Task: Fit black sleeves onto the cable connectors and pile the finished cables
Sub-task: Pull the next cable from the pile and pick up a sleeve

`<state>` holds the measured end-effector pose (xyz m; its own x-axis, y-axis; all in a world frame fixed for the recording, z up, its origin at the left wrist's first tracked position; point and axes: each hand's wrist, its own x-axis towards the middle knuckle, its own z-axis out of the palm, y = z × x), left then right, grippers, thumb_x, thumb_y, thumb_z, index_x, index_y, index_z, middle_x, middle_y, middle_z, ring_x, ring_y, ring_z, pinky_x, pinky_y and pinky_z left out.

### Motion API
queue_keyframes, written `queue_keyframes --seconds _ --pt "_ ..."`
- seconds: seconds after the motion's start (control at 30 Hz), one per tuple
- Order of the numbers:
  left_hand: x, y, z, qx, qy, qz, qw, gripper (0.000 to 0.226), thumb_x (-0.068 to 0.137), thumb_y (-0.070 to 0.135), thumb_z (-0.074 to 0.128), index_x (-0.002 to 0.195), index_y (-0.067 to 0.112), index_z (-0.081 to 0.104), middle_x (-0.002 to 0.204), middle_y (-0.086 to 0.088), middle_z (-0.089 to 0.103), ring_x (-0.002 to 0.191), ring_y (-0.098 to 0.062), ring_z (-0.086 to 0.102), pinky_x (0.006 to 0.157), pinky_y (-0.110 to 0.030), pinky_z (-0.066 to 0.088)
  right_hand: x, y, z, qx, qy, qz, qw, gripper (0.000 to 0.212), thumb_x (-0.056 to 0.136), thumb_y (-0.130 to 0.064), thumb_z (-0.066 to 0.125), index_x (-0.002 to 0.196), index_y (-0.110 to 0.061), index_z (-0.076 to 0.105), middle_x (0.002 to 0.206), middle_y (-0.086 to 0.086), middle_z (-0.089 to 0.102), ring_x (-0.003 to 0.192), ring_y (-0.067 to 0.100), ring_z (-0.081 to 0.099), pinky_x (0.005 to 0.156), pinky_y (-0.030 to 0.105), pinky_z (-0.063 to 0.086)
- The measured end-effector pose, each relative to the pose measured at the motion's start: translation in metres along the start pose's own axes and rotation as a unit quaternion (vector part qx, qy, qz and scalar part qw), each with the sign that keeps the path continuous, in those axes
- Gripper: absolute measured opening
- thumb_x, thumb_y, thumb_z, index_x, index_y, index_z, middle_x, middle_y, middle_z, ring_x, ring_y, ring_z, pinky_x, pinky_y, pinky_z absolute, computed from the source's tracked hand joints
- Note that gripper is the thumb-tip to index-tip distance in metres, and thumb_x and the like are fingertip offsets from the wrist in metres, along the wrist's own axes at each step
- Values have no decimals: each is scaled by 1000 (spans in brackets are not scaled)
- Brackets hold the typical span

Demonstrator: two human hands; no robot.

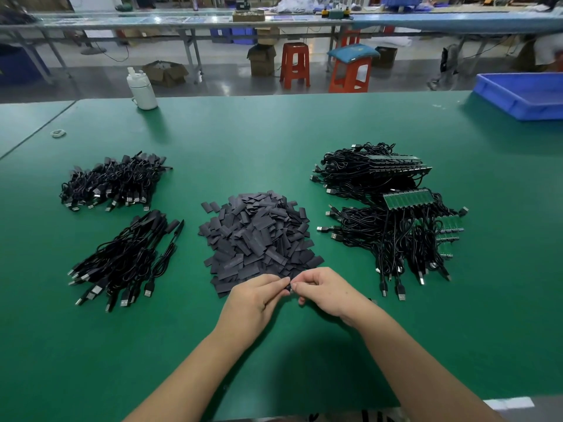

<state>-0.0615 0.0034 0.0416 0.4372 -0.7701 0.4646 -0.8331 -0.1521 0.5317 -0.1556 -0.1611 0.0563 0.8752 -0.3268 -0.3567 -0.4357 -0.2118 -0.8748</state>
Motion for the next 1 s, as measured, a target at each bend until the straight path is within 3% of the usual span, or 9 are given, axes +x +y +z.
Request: queue_keyframes --seconds 0.23,0.33,0.43,0.57,0.77,0.87,1.0 --pt "-3 0 1 34 23 47 998 24 86 13 75 110 11 75 100 3 72 79 -12 69 71 -22 56 -1 1 -3 21 -4 4 1000 17 94 -23 62 89 -15 77 63 -4 66 67 10 59 77 29 45" --pt "-4 -1 3 52 29 57 997 23 87 17 73 110 15 75 101 6 72 78 -10 69 68 -22 57 0 1 -5 28 -12 -2 1000 17 95 -20 62 92 -12 76 64 -3 66 66 8 59 74 20 46" --pt "-4 2 6 -10 44 -3 999 19 89 18 71 107 16 76 99 10 71 81 -3 66 74 -21 55 -1 1 -6 54 -17 -22 998 15 95 -14 62 90 -10 76 63 -4 65 65 8 60 69 12 48" --pt "1 6 9 -99 46 -75 991 19 84 11 76 102 17 78 93 15 71 83 1 66 78 -14 50 -3 2 -12 67 -26 -33 997 15 97 -13 61 92 -14 75 63 -5 62 64 9 59 70 12 47" --pt "4 3 12 -187 27 -186 964 19 83 13 77 99 22 78 89 15 72 51 -10 62 60 -18 50 -1 3 -19 67 -42 -24 997 14 97 -15 61 97 -15 76 63 -5 60 62 9 57 76 21 46" --pt "5 5 11 -154 23 -161 975 19 83 13 77 100 21 78 87 18 71 55 -1 61 64 -13 48 0 4 -18 47 -36 -27 998 14 97 -16 62 96 -16 76 62 -7 63 64 9 60 78 20 48" --pt "4 8 9 -73 -15 -82 994 22 85 16 75 107 20 75 95 14 70 76 14 57 77 -8 46 0 4 -16 20 -48 -45 998 16 97 -9 60 94 -14 75 68 -3 71 69 11 65 83 24 53"
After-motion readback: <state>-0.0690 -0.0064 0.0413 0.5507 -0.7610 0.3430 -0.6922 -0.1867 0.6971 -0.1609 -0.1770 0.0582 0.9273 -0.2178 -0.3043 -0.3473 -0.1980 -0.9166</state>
